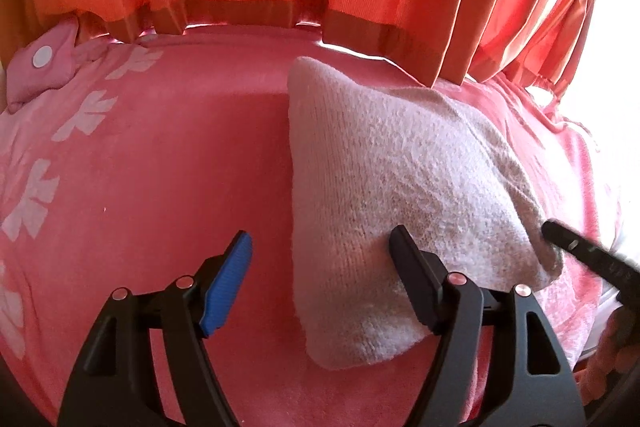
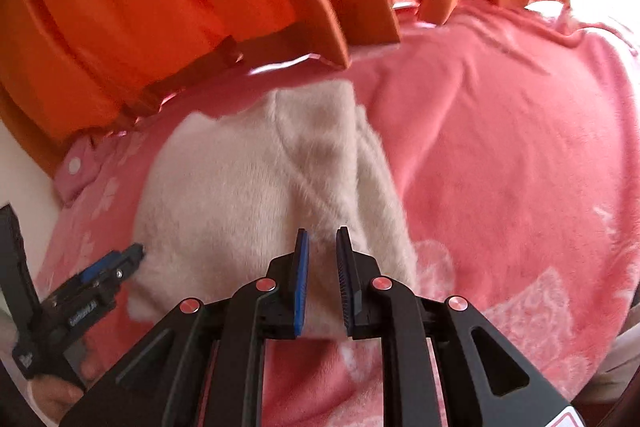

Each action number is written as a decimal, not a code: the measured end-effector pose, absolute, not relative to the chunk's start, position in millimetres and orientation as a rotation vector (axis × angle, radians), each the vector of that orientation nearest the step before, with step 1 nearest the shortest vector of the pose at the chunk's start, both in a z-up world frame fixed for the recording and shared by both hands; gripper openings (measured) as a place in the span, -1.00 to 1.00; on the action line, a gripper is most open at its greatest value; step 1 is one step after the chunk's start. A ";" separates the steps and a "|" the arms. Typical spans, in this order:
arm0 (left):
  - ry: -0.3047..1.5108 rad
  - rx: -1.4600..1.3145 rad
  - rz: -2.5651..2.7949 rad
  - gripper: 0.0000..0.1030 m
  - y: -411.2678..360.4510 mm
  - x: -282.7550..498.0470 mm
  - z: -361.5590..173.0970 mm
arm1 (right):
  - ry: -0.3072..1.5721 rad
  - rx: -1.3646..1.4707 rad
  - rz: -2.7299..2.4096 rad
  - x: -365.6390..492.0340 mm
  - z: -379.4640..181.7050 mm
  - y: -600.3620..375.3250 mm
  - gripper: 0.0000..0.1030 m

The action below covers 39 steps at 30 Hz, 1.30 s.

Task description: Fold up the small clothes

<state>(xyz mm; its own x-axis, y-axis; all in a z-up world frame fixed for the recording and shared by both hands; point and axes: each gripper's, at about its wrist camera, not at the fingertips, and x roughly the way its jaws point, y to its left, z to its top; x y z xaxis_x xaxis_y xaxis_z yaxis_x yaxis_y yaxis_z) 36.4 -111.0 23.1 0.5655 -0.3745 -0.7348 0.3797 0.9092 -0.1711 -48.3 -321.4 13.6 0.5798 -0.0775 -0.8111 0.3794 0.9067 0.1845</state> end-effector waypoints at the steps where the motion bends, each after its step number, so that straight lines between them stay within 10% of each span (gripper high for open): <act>1: 0.866 0.005 -0.442 0.37 -111.0 36.7 22.1 | 0.957 0.333 -0.273 -42.6 1.7 -318.3 -0.78; 31: 0.918 0.101 -0.387 0.42 -120.2 13.4 16.5 | 1.188 0.295 0.018 -14.0 -12.4 -238.3 -0.74; 39: 0.937 0.074 -0.397 0.45 -116.9 15.2 18.0 | 0.985 0.338 -0.122 -50.6 44.6 -285.0 -0.64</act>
